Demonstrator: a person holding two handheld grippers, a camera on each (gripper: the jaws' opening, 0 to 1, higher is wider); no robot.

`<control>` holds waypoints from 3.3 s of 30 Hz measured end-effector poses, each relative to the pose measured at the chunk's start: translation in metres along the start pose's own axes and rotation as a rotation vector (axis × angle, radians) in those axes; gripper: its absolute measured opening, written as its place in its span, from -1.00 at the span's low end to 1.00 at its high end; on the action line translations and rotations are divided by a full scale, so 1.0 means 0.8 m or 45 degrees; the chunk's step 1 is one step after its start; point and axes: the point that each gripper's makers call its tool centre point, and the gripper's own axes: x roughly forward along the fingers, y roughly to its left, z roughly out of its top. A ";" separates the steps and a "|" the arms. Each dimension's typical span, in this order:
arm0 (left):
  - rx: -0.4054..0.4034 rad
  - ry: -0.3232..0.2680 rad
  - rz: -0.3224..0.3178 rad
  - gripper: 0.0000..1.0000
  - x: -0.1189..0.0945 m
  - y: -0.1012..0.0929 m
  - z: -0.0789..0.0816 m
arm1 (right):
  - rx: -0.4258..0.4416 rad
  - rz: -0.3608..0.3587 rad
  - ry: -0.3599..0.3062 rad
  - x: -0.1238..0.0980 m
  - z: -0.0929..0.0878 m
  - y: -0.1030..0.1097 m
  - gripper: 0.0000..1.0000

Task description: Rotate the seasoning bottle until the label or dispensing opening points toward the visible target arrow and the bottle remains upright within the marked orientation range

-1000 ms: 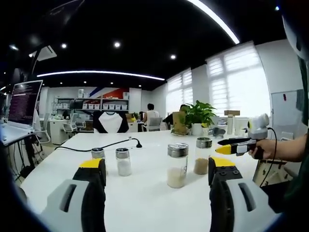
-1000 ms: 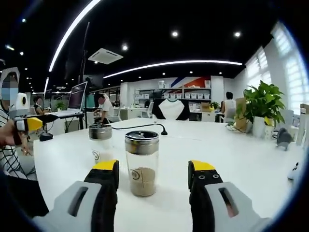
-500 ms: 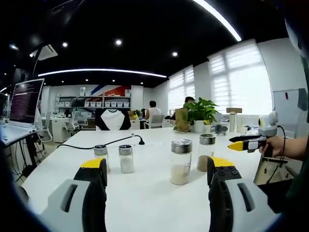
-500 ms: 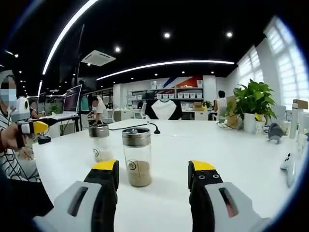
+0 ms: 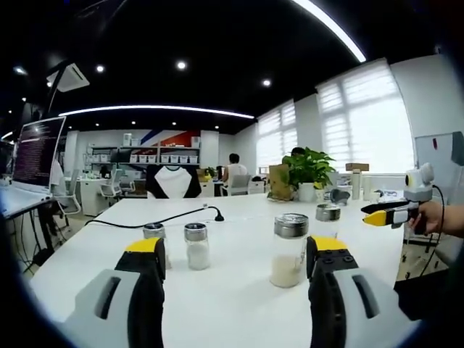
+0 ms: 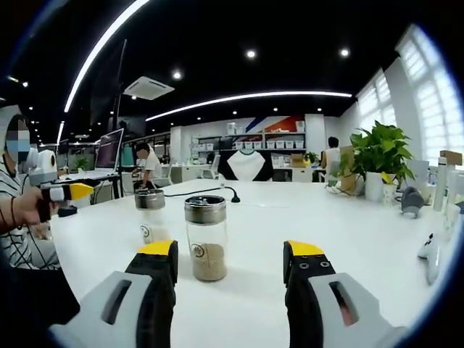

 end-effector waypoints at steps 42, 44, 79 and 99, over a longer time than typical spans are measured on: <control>-0.072 0.202 0.069 0.11 0.178 0.082 -0.108 | -0.019 0.012 0.045 0.002 -0.007 0.005 0.17; -0.137 0.173 0.052 0.12 0.184 0.079 -0.102 | -0.024 0.011 0.048 0.003 -0.007 0.005 0.16; -0.004 0.273 0.085 -0.29 0.195 0.091 -0.114 | -0.104 0.004 0.030 0.009 0.006 0.011 0.15; -0.001 0.253 0.038 -0.29 0.161 0.077 -0.114 | -0.087 0.032 0.047 0.015 -0.005 0.017 0.18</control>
